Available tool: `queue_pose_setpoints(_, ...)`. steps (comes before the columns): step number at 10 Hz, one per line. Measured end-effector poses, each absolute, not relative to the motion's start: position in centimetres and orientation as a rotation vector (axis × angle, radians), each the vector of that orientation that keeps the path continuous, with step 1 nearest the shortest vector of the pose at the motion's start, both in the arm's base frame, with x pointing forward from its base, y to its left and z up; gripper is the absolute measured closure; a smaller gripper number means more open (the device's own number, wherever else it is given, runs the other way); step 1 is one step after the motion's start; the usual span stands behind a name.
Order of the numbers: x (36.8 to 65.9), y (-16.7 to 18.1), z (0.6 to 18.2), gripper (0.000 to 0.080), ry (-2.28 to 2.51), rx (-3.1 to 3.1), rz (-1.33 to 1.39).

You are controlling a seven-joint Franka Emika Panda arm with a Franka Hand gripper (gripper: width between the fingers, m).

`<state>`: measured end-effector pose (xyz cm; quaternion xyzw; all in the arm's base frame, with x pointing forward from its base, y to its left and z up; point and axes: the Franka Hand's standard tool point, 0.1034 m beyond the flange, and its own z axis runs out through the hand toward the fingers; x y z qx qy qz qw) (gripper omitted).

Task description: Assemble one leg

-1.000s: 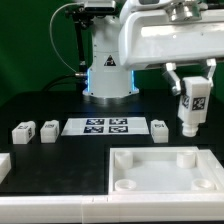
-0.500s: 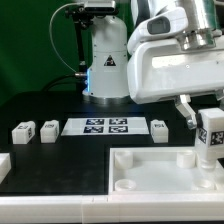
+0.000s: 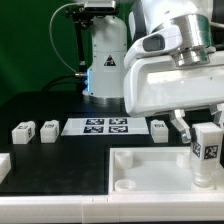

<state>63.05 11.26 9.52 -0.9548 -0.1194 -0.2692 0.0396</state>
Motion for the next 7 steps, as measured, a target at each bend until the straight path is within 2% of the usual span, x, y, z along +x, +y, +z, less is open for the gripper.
queue_pose_setpoints(3,62.88,11.31,8.46,0.0508,-0.363,-2.927,-0.818)
queue_pose_setpoints(7,62.73,11.4,8.32,0.0508,-0.354,-2.897,-0.932)
